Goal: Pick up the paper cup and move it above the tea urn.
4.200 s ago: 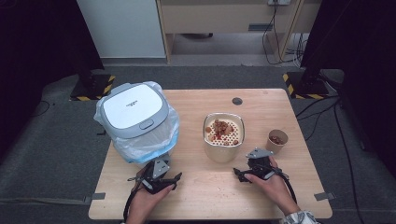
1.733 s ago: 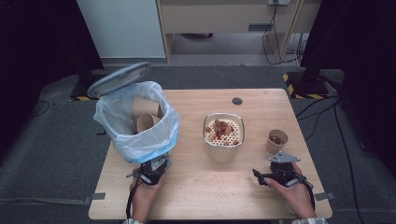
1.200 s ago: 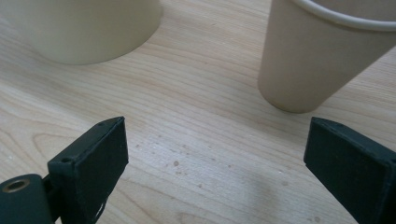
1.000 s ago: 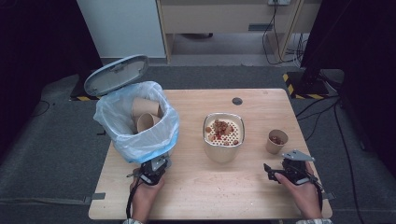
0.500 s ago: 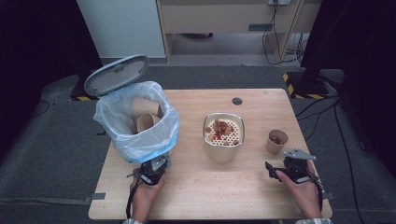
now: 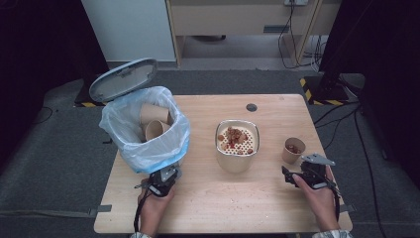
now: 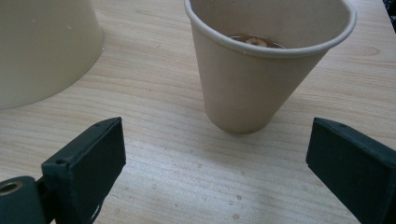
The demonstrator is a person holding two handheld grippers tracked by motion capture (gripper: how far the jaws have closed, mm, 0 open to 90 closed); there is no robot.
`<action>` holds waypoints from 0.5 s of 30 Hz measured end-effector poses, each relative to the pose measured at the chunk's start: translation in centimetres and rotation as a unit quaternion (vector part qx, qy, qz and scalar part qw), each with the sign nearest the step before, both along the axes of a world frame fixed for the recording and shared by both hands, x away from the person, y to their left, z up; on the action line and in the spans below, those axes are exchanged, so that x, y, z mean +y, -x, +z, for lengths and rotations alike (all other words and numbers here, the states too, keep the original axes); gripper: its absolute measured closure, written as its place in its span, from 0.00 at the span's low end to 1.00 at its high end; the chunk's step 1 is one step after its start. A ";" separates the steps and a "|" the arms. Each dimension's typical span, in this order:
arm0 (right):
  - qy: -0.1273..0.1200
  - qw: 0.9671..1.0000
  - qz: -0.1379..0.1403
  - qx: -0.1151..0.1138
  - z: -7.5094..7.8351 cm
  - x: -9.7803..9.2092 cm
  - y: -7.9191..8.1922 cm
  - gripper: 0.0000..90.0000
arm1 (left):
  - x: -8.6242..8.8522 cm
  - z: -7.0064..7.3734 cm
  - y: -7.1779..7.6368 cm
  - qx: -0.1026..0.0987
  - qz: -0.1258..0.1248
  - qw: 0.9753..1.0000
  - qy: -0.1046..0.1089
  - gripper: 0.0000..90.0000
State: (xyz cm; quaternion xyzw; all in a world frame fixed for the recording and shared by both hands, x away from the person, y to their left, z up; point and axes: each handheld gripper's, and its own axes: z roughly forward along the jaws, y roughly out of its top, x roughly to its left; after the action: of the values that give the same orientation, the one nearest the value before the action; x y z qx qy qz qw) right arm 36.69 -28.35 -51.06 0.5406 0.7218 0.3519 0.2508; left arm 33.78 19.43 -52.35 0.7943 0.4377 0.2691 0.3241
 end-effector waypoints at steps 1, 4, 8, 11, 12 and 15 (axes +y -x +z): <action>0.000 1.000 0.001 0.000 0.0 0.0 -0.1 0.05 | 0.0 0.0 0.0 0.000 0.000 1.000 0.000 0.98; -0.008 1.000 -0.008 0.001 0.3 -0.2 -0.2 0.05 | 0.0 0.0 0.0 -0.001 0.001 1.000 -0.002 0.98; -0.007 1.000 -0.010 0.003 0.7 -0.6 -0.7 0.05 | 0.0 0.0 0.0 -0.001 0.001 1.000 -0.002 0.98; -0.004 1.000 -0.012 0.002 1.1 -0.8 -1.2 0.05 | 0.0 0.0 0.0 -0.001 0.001 1.000 -0.003 0.98; -0.005 1.000 -0.012 0.002 1.3 -0.9 -1.4 0.05 | 0.0 0.0 0.0 -0.001 0.001 1.000 -0.001 0.98; -0.009 1.000 -0.014 0.005 1.7 -1.2 -1.9 0.06 | -0.1 0.0 0.0 -0.001 0.001 1.000 -0.003 0.98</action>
State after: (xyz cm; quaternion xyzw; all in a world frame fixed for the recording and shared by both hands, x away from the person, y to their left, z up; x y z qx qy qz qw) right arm 38.62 -29.50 -49.33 0.5546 0.7122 0.3521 0.2474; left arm 33.76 19.37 -52.35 0.7944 0.4376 0.2715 0.3221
